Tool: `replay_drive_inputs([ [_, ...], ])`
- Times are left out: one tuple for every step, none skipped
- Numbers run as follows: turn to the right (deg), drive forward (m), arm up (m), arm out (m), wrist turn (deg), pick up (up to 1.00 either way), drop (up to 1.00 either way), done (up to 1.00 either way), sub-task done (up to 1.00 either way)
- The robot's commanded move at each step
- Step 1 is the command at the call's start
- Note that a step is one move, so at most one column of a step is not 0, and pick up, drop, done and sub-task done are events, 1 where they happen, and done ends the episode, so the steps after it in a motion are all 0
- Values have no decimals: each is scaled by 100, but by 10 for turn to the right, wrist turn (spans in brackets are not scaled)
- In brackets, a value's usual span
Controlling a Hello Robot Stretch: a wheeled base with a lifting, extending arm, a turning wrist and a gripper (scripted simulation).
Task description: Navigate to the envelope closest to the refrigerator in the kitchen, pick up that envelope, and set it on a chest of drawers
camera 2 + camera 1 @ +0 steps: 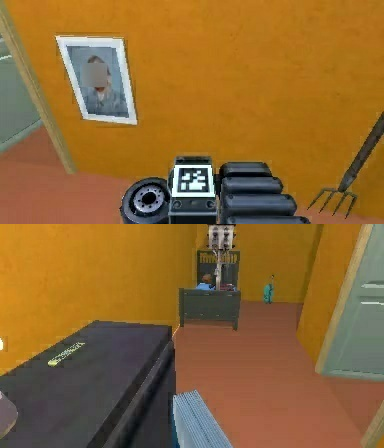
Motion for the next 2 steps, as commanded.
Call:
replay_drive_inputs([
  [60,0,0,0,0,0,0,0,0],
  [0,25,0,0,0,0,0,0,0],
])
